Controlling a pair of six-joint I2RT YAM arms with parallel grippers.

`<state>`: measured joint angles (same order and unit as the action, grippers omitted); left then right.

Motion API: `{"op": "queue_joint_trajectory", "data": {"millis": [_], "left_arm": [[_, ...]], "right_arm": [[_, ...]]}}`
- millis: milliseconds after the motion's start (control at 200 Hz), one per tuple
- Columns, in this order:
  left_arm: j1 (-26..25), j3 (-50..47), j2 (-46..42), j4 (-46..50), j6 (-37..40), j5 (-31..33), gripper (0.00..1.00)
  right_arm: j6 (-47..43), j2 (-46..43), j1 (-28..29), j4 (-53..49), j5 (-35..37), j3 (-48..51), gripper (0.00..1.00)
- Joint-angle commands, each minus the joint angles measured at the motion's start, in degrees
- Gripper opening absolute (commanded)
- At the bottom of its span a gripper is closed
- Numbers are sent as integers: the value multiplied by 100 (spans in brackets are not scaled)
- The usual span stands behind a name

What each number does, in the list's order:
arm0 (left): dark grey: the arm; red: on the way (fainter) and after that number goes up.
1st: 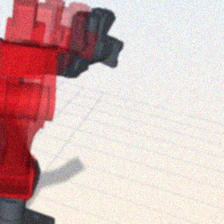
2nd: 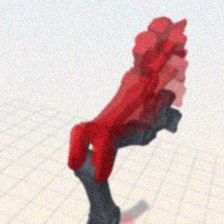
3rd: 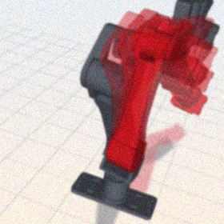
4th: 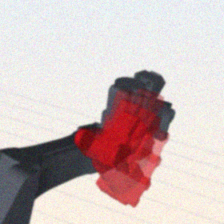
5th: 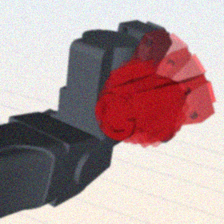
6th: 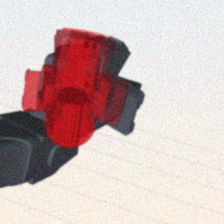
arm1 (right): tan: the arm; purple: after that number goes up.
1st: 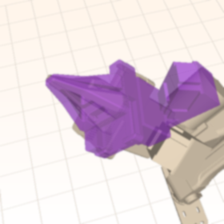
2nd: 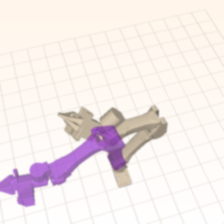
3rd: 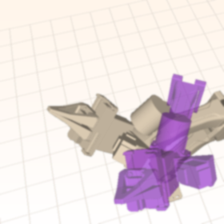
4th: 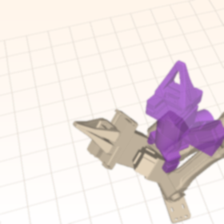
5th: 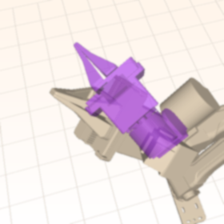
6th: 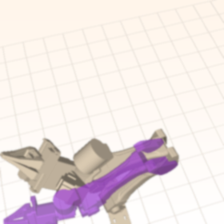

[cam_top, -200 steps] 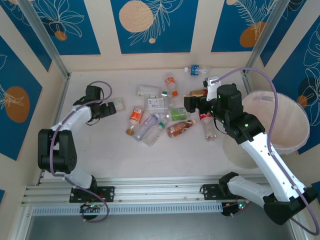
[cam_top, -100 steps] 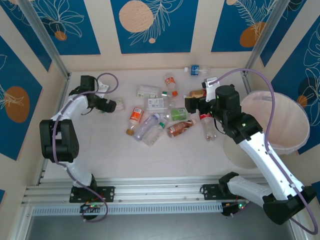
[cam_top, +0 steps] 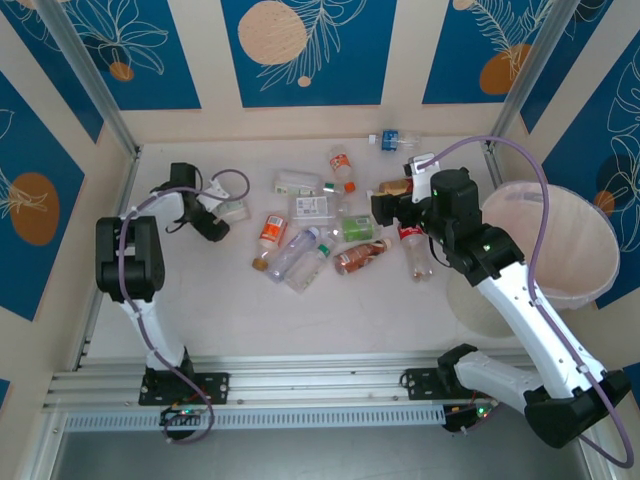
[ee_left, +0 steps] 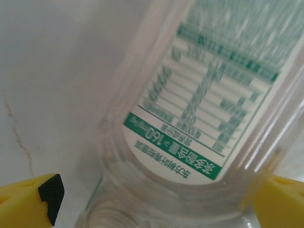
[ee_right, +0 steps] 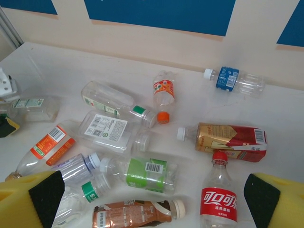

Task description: Put the plastic bottles in the bin

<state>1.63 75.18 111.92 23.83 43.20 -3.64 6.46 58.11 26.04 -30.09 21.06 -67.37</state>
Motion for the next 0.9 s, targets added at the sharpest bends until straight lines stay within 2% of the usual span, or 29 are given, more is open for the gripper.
{"op": "queue_joint_trajectory", "data": {"millis": [0,170,320,530,610,700,895], "left_arm": [[96,27,217,59,427,169,97],[82,-244,267,-301,341,154,81],[57,-522,186,-839,213,320,55],[22,-737,-120,-1133,24,303,32],[-35,-803,-288,-1412,-255,351,19],[-98,-821,-562,-1477,-656,86,0],[-335,-1245,-1622,-2041,-1751,-590,0]], "right_arm": [[-94,-179,-46,-69,145,-8,99],[-31,-311,-74,-115,213,86,99],[-4,-325,-95,-99,223,93,99],[20,-328,-115,-54,201,118,99],[31,-320,-130,-16,190,167,99],[65,-293,-143,19,149,198,99],[289,-324,-158,214,-61,329,99]]}}
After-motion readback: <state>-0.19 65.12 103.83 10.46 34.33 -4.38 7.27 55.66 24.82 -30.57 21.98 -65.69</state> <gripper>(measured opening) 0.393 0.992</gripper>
